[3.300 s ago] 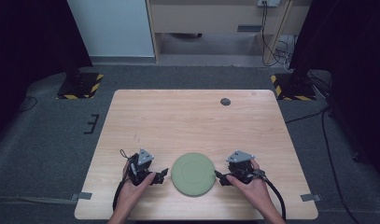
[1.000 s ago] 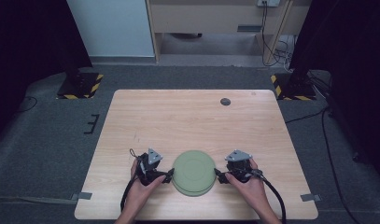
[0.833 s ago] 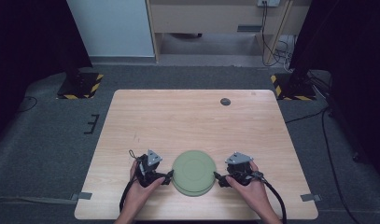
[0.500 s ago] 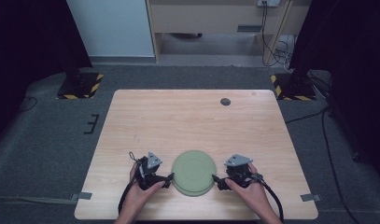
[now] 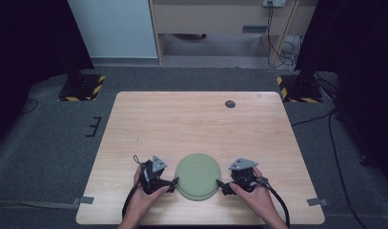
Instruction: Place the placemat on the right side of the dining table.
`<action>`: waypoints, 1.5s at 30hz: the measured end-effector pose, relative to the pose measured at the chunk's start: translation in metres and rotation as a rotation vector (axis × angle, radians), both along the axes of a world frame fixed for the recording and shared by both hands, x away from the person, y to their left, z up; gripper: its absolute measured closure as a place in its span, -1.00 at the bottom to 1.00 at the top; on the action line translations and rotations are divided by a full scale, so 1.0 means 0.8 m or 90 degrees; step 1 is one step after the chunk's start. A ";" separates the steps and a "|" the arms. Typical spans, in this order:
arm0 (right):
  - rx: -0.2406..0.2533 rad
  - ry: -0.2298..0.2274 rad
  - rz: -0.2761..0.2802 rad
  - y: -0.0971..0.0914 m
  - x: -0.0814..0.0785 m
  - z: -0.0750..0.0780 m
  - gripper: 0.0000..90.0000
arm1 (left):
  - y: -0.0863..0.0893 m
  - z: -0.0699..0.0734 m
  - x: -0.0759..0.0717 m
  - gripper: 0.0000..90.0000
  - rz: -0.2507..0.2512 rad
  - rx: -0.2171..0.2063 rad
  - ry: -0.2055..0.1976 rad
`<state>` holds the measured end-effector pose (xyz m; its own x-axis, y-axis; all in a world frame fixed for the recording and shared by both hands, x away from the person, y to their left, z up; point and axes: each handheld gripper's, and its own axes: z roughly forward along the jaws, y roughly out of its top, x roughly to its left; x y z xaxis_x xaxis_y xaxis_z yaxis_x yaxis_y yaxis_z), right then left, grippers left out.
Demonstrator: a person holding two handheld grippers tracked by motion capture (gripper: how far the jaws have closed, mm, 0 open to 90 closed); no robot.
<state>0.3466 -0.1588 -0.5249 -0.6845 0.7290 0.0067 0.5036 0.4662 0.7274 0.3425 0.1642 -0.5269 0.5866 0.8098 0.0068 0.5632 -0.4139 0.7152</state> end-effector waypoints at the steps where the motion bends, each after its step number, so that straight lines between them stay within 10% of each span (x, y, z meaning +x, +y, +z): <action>1: 0.000 0.000 0.000 0.000 0.000 0.000 -0.84 | 0.000 0.000 0.001 -0.96 0.002 0.000 -0.001; 45: 0.012 0.009 -0.047 -0.003 0.019 0.002 -0.81 | -0.008 -0.001 0.009 -0.92 0.020 -0.001 -0.011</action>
